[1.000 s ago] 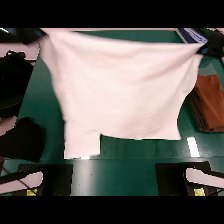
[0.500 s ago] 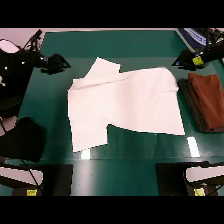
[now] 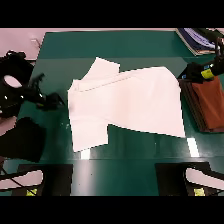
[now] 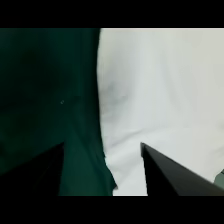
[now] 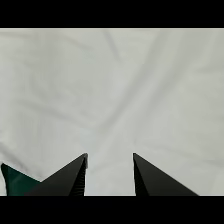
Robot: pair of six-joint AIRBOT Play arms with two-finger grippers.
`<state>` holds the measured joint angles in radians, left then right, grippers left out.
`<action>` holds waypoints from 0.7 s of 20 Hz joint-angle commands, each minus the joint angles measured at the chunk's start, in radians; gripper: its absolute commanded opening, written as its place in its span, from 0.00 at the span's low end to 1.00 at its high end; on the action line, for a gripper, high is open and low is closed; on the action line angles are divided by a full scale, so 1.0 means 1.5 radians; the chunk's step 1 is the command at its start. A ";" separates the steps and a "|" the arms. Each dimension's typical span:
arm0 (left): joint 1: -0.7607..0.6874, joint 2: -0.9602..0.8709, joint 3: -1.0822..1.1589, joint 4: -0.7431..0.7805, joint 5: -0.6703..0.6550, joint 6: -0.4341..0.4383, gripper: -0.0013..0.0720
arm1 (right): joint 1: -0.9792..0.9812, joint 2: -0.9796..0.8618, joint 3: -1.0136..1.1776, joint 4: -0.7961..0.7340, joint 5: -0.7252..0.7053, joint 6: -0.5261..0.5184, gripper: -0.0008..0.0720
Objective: Fold the shirts.
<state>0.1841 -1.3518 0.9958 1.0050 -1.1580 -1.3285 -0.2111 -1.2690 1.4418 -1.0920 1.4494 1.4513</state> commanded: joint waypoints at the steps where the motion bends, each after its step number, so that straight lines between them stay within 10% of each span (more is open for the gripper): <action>1: -0.016 0.015 -0.124 -0.047 0.075 0.036 0.75 | 0.002 0.065 -0.080 0.001 -0.022 -0.003 0.46; 7: -0.137 0.015 -0.135 -0.050 0.142 0.028 0.74 | -0.009 0.113 -0.119 0.000 -0.018 -0.003 0.46; 9: -0.143 0.016 -0.133 -0.055 0.115 0.024 0.15 | -0.041 0.124 -0.143 -0.002 0.007 -0.003 0.46; 14: -0.141 0.017 -0.070 -0.051 0.047 0.035 0.05 | -0.214 0.189 -0.334 -0.087 0.019 -0.014 0.46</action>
<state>-0.0200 -1.3285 0.8444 0.9375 -1.0306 -1.2873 -0.4046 -1.0336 1.0824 -1.1339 1.4635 1.4368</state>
